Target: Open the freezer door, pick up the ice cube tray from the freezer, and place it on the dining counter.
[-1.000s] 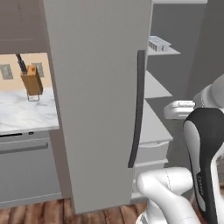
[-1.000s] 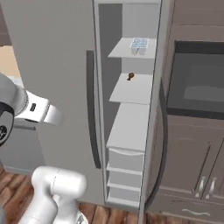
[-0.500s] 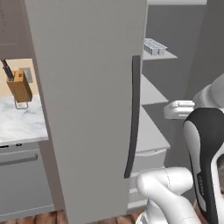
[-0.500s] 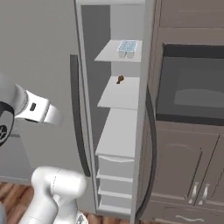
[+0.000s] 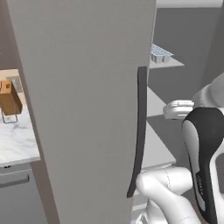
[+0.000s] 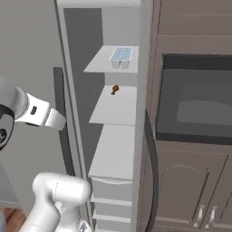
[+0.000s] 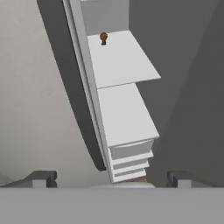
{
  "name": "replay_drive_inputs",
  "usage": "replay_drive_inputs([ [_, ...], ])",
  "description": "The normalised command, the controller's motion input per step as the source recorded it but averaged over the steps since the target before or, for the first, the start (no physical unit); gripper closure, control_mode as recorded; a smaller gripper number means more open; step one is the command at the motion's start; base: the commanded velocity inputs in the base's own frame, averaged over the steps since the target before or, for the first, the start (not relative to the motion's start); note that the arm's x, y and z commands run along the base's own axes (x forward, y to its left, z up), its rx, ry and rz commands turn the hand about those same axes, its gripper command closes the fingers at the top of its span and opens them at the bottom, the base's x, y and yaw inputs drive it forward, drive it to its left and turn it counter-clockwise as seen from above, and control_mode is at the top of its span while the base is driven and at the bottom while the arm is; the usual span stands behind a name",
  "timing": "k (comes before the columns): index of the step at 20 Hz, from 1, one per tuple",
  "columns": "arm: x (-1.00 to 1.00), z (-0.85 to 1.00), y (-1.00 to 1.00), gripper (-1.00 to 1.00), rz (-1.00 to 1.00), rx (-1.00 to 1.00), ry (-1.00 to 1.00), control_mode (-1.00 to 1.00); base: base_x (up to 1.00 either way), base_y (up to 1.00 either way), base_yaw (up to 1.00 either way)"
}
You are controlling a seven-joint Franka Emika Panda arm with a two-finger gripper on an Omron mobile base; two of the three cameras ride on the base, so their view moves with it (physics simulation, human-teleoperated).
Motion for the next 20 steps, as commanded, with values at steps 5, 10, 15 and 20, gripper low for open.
replay_drive_inputs([
  [5, 0.0, 0.0, 0.0, -1.0, 0.0, 0.0, 0.0, 1.0, 0.32, -0.41, -0.1],
  [10, 0.0, 0.0, 0.0, -1.0, 0.0, 0.0, 0.0, 1.0, 0.17, -0.46, -0.11],
  [15, 0.0, 0.0, 0.0, -1.0, 0.0, 0.0, 0.0, 1.0, 0.28, -0.07, -0.04],
  [20, 0.0, 0.0, 0.0, -1.0, 0.0, 0.0, 0.0, 1.0, 0.43, -0.03, -0.04],
])
